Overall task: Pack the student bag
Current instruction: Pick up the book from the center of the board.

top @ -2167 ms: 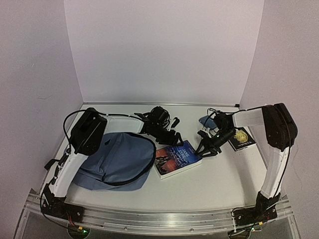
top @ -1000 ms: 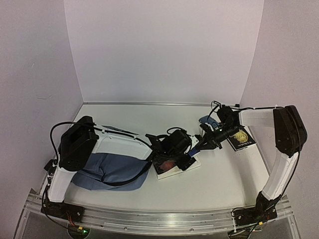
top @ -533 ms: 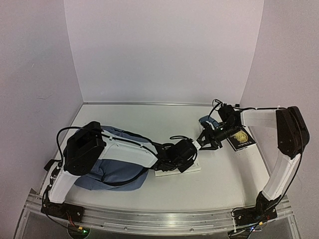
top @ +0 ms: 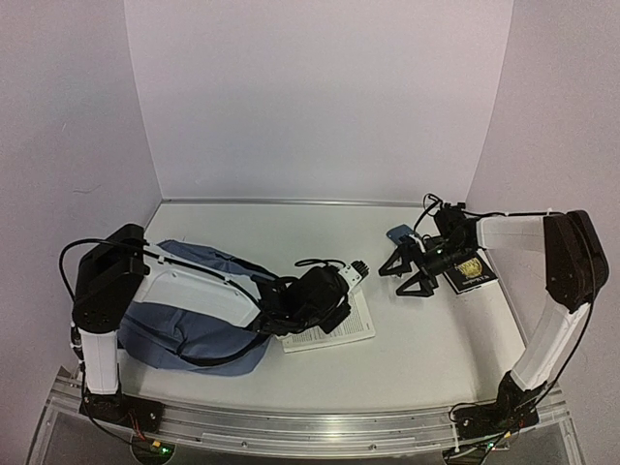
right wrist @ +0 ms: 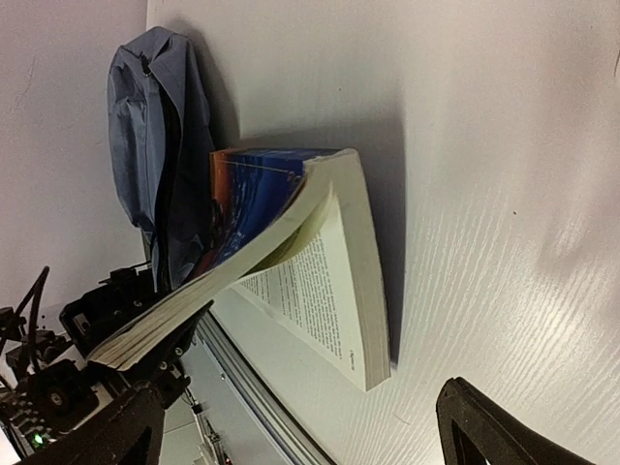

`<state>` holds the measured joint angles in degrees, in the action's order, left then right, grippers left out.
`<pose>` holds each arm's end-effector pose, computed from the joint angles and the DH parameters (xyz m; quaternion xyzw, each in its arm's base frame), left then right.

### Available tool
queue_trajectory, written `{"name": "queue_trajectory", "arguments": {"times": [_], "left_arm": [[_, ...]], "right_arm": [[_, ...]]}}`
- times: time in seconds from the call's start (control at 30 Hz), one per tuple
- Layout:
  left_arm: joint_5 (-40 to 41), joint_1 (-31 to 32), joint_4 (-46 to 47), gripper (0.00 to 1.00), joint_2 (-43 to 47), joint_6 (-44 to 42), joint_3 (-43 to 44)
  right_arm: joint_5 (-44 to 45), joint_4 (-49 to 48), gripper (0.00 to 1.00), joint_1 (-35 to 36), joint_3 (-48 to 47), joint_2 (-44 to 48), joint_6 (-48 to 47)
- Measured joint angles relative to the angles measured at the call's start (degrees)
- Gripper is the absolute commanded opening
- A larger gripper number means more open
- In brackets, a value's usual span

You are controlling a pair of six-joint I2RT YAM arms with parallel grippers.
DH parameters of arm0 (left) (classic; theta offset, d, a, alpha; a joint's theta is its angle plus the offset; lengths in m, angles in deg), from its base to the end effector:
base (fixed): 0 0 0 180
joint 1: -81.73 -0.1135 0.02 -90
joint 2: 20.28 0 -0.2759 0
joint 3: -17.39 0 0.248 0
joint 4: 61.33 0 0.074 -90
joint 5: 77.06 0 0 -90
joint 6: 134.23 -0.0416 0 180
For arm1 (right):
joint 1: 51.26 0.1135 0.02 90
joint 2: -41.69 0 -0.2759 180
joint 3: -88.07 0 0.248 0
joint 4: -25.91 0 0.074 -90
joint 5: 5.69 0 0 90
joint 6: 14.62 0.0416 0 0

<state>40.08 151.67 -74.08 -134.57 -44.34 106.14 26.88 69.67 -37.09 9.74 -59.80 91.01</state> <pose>0.1703 -0.4109 0.1893 0.4183 0.7751 -0.0695 0.4685 0.3218 0.1174 0.1977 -0.0852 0.8604 0.5000 0.0485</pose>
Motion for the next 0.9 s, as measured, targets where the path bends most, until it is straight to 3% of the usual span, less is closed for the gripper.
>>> {"name": "queue_trajectory", "arguments": {"times": [0.47,0.9], "left_arm": [[-3.8,-0.3,10.9,0.00,9.1,1.2,-12.0],[-8.0,-0.3,21.0,0.00,8.5,2.5,-16.8]], "right_arm": [[-4.1,-13.2,0.98,0.0,4.5,-4.5,10.8],[-9.0,-28.6,0.98,3.7,8.2,-9.5,23.5]]}}
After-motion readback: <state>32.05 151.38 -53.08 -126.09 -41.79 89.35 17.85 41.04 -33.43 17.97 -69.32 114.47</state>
